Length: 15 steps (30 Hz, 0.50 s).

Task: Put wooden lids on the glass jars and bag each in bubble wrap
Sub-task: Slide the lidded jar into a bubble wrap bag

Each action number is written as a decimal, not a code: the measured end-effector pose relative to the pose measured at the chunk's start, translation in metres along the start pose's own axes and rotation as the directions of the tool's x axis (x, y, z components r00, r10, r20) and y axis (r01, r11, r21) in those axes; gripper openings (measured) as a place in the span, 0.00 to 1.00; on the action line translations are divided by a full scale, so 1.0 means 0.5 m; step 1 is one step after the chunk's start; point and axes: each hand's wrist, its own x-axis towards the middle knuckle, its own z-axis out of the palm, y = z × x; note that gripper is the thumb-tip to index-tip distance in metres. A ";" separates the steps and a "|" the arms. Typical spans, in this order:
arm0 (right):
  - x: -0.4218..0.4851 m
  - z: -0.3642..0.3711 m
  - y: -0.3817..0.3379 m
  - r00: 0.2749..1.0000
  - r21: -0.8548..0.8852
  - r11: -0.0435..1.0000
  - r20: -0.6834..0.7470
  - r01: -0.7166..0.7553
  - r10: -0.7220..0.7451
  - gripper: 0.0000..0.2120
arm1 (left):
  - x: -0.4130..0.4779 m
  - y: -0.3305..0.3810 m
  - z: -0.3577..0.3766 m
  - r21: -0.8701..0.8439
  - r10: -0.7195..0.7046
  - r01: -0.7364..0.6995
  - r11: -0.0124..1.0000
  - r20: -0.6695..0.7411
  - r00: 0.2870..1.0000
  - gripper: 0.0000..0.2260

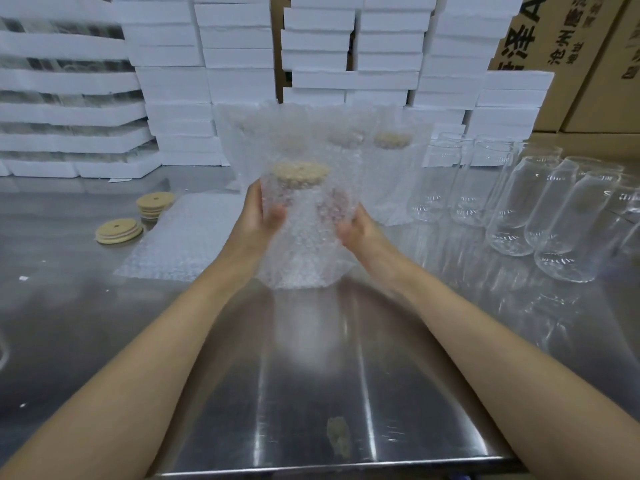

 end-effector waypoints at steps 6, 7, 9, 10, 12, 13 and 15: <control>-0.003 0.027 0.026 0.996 -0.184 0.979 -0.007 0.088 -0.091 0.46 | 0.001 -0.012 0.009 -0.030 -0.023 0.021 0.999 -0.069 0.997 0.31; -0.002 0.027 0.022 0.993 -0.168 0.980 -0.042 0.102 -0.111 0.41 | 0.001 -0.011 0.012 -0.045 -0.029 0.025 0.999 -0.084 0.996 0.28; -0.001 0.022 0.015 0.986 -0.119 0.984 -0.085 0.131 -0.142 0.33 | -0.001 -0.009 0.021 -0.071 -0.031 0.026 0.997 -0.073 0.997 0.24; 0.000 0.018 0.013 0.983 -0.097 0.983 -0.085 0.156 -0.164 0.29 | -0.003 -0.007 0.027 -0.078 -0.023 0.018 0.997 -0.064 0.998 0.23; 0.004 0.010 0.014 0.977 -0.081 0.982 -0.113 0.171 -0.180 0.24 | -0.006 -0.008 0.040 -0.087 0.007 -0.013 0.996 -0.072 0.997 0.23; 0.009 0.005 0.015 0.974 -0.070 0.987 -0.162 0.146 -0.156 0.26 | -0.006 -0.010 0.044 -0.097 0.013 -0.022 0.995 -0.094 0.996 0.23; 0.019 -0.009 0.020 0.950 -0.034 0.996 -0.299 0.087 -0.093 0.35 | -0.002 -0.015 0.045 -0.119 -0.027 0.007 0.993 -0.165 0.986 0.21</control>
